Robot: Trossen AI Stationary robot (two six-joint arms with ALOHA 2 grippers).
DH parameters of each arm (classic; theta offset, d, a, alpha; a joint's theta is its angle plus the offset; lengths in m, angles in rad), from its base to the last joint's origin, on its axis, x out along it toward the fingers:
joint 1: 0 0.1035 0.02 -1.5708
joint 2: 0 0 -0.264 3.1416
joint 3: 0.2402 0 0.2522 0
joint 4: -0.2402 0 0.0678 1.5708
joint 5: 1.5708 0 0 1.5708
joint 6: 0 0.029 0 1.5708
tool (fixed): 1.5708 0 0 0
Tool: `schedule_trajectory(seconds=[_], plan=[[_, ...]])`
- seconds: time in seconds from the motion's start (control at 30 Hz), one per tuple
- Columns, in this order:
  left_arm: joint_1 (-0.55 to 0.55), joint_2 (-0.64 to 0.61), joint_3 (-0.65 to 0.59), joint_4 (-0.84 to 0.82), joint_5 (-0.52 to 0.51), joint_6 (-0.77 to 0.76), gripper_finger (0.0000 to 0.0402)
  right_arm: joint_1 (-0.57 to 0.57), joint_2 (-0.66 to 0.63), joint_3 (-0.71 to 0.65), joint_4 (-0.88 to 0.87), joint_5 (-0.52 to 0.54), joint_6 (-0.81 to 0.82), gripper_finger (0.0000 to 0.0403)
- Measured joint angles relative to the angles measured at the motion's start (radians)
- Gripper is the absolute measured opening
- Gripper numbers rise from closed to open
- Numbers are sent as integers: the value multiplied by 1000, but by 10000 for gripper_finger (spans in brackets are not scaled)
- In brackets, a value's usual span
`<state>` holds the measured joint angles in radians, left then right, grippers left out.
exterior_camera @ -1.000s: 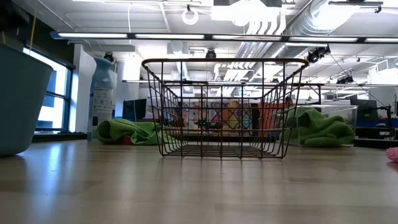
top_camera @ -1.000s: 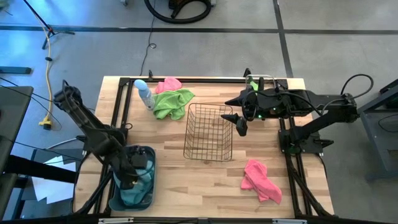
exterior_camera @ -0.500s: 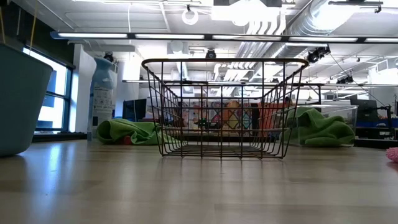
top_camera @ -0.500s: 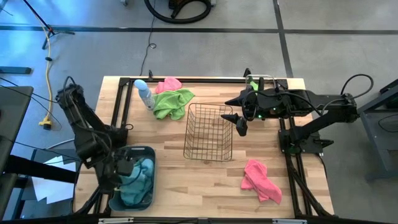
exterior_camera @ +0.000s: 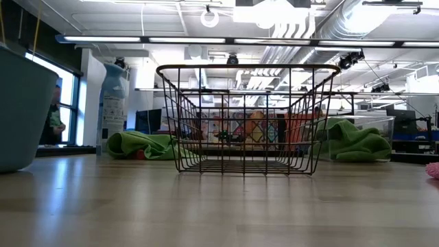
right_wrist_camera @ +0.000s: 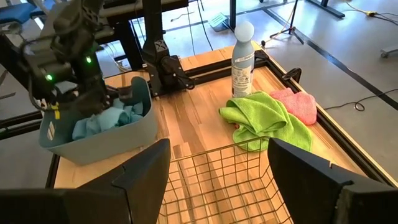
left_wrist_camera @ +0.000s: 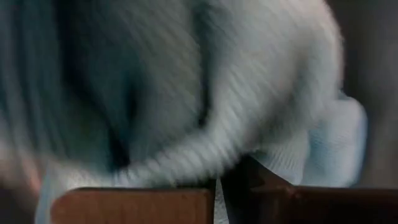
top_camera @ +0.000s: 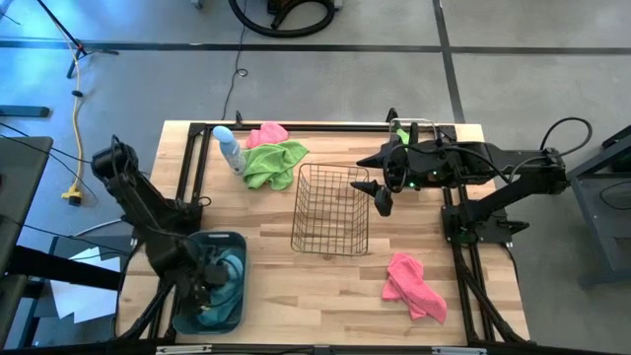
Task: Sort microfiber towel by color & place in baskets
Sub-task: Put the blue microfiber cloth into the blue bin, then put the green microfiber cloth into the transparent bin
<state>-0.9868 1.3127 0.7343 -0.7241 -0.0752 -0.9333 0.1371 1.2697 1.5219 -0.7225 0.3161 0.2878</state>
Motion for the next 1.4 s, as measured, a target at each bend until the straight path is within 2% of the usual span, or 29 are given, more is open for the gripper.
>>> schedule_trajectory(seconds=[0.17,0.3,0.47,0.6,0.8,1.07,1.17,1.4], plan=[[72,49,-46,112,-20,13,1,0,0,0,0,0,0,267],[109,62,-46,109,10,28,1,0,0,0,0,0,0,267],[134,17,-12,71,53,28,10,0,0,0,0,0,0,267],[136,-51,43,-12,56,-9,42,0,0,0,0,0,0,267],[136,-191,109,-133,56,-8,112,0,0,0,0,0,0,267],[137,-357,176,-159,40,-95,189,0,0,0,1,0,0,267],[136,-409,203,-106,-88,-62,195,0,0,0,1,0,0,267],[182,-501,209,-69,-680,55,194,0,0,0,1,0,11,267]])
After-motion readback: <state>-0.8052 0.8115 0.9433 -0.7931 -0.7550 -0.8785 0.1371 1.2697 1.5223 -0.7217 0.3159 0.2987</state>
